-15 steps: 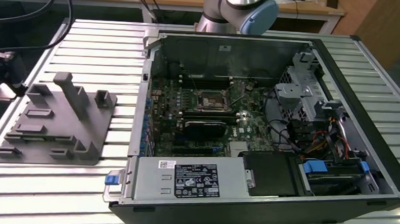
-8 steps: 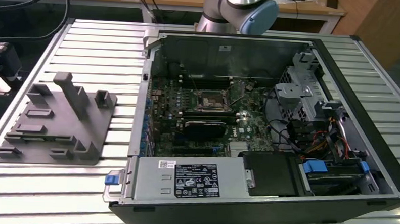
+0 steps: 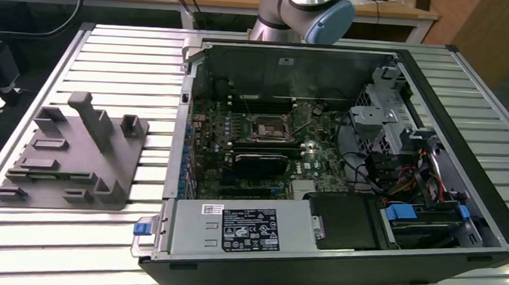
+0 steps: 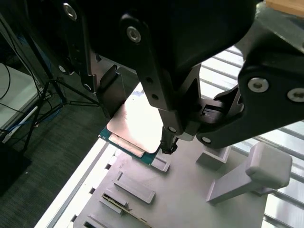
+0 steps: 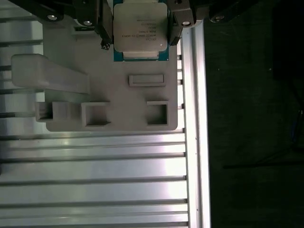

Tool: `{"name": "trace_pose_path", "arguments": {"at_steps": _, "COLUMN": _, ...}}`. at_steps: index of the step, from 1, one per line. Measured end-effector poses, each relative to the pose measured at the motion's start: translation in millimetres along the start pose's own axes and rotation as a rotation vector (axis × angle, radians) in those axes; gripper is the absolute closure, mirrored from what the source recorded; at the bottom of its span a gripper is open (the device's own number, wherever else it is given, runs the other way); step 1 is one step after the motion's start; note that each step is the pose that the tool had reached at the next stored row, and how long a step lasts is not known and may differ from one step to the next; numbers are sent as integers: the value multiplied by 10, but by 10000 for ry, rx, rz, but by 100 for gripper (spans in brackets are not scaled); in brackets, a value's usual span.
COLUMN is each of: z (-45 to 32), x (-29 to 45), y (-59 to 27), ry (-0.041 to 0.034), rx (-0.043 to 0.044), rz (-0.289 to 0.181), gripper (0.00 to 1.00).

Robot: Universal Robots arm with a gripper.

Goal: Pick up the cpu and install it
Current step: 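Pick up the cpu and move it towards the insertion slot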

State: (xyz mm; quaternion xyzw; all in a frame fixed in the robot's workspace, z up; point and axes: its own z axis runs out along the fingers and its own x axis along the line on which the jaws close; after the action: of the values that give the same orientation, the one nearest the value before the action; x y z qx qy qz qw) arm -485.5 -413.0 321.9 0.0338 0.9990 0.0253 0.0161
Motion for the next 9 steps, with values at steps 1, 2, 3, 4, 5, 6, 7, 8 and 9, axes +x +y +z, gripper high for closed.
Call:
{"name": "trace_pose_path", "arguments": {"at_steps": 1, "z": -26, "x": -1, "y": 2, "ry": 0, "rx": 0, "rz": 0, "gripper": 45}}
{"name": "trace_pose_path", "arguments": {"at_steps": 2, "z": -51, "x": -2, "y": 3, "ry": -1, "rx": -1, "rz": 0, "gripper": 45}}
{"name": "trace_pose_path", "arguments": {"at_steps": 3, "z": -77, "x": -2, "y": 4, "ry": 0, "rx": 0, "rz": 0, "gripper": 45}}
{"name": "trace_pose_path", "arguments": {"at_steps": 4, "z": -104, "x": -3, "y": 6, "ry": 0, "rx": 0, "rz": 0, "gripper": 45}}
{"name": "trace_pose_path", "arguments": {"at_steps": 5, "z": -128, "x": -4, "y": 7, "ry": 0, "rx": 0, "rz": 0, "gripper": 45}}
{"name": "trace_pose_path", "arguments": {"at_steps": 6, "z": -152, "x": -5, "y": 8, "ry": 0, "rx": 0, "rz": 0, "gripper": 45}}
{"name": "trace_pose_path", "arguments": {"at_steps": 7, "z": -177, "x": -5, "y": 10, "ry": -1, "rx": 0, "rz": 0, "gripper": 45}}
{"name": "trace_pose_path", "arguments": {"at_steps": 8, "z": -202, "x": -6, "y": 11, "ry": 0, "rx": 0, "rz": 0, "gripper": 45}}
{"name": "trace_pose_path", "arguments": {"at_steps": 9, "z": -225, "x": -7, "y": 12, "ry": -1, "rx": 0, "rz": 0, "gripper": 45}}
